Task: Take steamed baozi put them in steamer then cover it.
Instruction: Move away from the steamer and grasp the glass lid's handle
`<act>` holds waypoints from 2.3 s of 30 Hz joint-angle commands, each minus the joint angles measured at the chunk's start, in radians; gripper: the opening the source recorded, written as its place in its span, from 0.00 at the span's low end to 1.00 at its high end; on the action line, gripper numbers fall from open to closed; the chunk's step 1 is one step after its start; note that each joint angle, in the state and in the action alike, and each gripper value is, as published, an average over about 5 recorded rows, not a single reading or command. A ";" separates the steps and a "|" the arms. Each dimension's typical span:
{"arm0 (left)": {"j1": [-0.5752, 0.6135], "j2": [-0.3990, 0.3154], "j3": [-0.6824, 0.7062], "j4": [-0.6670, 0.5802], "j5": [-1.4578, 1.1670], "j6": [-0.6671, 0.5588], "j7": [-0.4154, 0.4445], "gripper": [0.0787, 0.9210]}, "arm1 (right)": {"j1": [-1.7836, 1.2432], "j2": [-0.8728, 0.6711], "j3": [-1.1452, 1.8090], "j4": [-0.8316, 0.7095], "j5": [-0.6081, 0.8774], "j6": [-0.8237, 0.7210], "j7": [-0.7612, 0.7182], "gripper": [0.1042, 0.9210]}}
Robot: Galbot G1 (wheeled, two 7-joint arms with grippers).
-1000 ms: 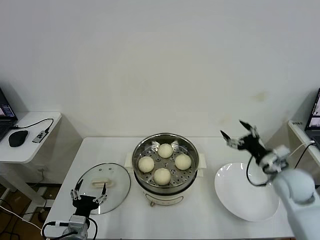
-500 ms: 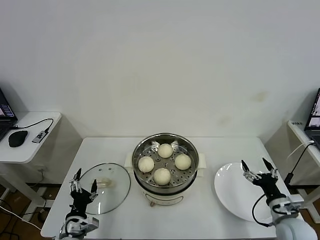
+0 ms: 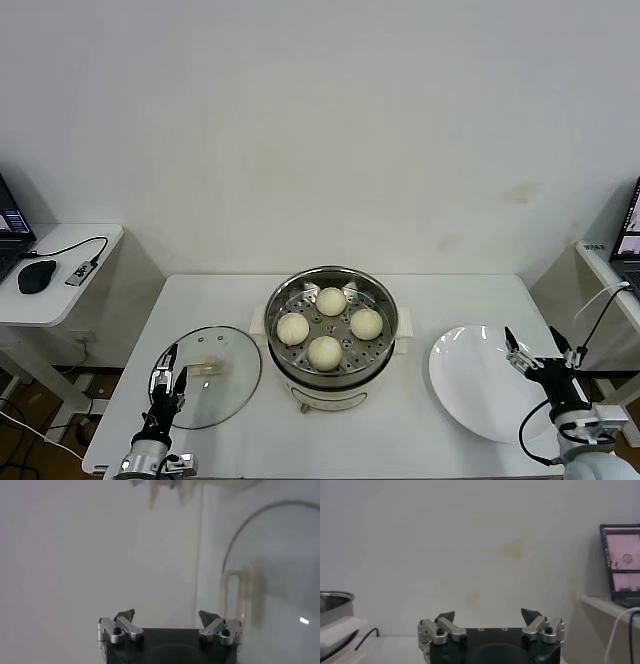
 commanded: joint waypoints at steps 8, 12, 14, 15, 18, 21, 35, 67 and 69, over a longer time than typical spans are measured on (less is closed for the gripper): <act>-0.057 0.001 0.053 0.090 0.042 0.091 0.054 0.88 | -0.029 0.026 0.041 0.008 -0.023 0.017 0.008 0.88; -0.071 -0.005 0.060 0.100 0.041 0.093 0.053 0.88 | -0.032 0.030 0.045 0.010 -0.028 0.020 0.008 0.88; -0.082 -0.009 0.065 0.106 0.041 0.096 0.049 0.88 | -0.032 0.035 0.048 0.010 -0.029 0.021 0.008 0.88; -0.087 -0.010 0.068 0.107 0.041 0.098 0.049 0.88 | -0.032 0.038 0.049 0.010 -0.030 0.022 0.007 0.88; -0.098 -0.010 0.076 0.107 0.039 0.107 0.055 0.88 | -0.035 0.042 0.049 0.009 -0.038 0.028 0.006 0.88; -0.112 -0.010 0.080 0.116 0.037 0.115 0.059 0.88 | -0.037 0.044 0.049 0.007 -0.042 0.031 0.005 0.88; -0.187 -0.046 0.085 0.165 0.006 0.142 0.049 0.88 | -0.046 0.048 0.051 -0.005 -0.075 0.029 0.000 0.88; -0.269 -0.041 0.092 0.343 -0.047 0.044 -0.097 0.55 | -0.081 0.067 0.066 0.015 -0.097 0.026 -0.008 0.88; -0.267 -0.035 0.094 0.343 -0.048 0.041 -0.097 0.47 | -0.082 0.068 0.067 0.022 -0.097 0.022 -0.009 0.88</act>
